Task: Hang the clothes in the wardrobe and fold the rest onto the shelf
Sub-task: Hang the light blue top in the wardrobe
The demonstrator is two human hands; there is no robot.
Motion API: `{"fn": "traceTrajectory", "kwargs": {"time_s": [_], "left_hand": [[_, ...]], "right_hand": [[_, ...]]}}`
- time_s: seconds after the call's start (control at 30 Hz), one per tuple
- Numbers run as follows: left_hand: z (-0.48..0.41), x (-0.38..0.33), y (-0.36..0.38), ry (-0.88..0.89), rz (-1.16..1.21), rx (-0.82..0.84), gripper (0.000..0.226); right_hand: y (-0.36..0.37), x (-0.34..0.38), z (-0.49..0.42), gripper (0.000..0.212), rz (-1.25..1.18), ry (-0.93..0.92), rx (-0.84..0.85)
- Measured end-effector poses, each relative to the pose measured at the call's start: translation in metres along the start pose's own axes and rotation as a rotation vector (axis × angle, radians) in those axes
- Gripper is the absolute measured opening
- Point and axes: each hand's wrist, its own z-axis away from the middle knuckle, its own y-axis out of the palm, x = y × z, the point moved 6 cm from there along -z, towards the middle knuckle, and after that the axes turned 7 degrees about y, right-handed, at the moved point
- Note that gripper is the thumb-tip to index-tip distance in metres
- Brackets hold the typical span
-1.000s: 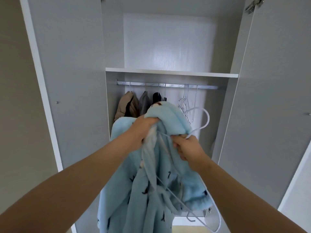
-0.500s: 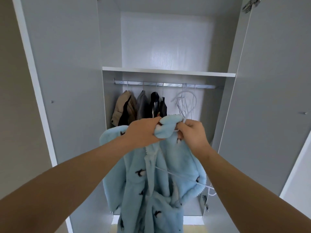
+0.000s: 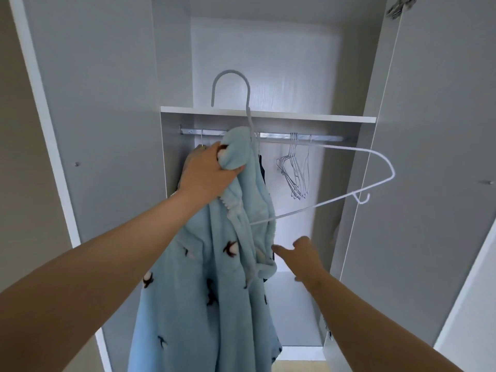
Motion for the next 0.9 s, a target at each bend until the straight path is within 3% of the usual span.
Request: {"fn": "traceTrajectory", "kwargs": {"time_s": [0.07, 0.1, 0.17, 0.37, 0.5, 0.63, 0.77, 0.9], "left_hand": [[-0.002, -0.003, -0.004, 0.009, 0.041, 0.005, 0.024], [-0.002, -0.004, -0.006, 0.009, 0.057, 0.005, 0.018], [-0.001, -0.005, -0.010, 0.002, 0.091, 0.012, 0.019], [-0.002, -0.009, -0.029, 0.042, 0.104, -0.001, 0.027], [0.004, 0.002, -0.045, 0.072, 0.030, -0.022, 0.029], [0.019, 0.026, -0.056, 0.038, 0.022, -0.010, 0.031], [0.030, 0.047, -0.078, 0.041, -0.058, -0.063, 0.032], [0.034, 0.051, -0.079, 0.064, -0.183, 0.012, 0.073]], "right_hand": [[0.016, -0.009, 0.002, 0.068, -0.223, 0.210, 0.189], [0.024, -0.010, 0.006, 0.071, -0.307, 0.277, 0.281], [0.038, -0.009, 0.010, 0.063, -0.412, 0.346, 0.407], [0.072, -0.004, 0.012, 0.027, -0.617, 0.552, 0.574], [0.067, 0.008, 0.000, 0.028, -0.688, 0.504, 0.533], [0.046, 0.023, -0.014, 0.008, -0.962, 0.436, 0.525], [0.021, 0.024, -0.026, 0.015, -1.088, 0.364, 0.530], [0.004, 0.020, -0.024, 0.021, -1.079, 0.327, 0.584]]}}
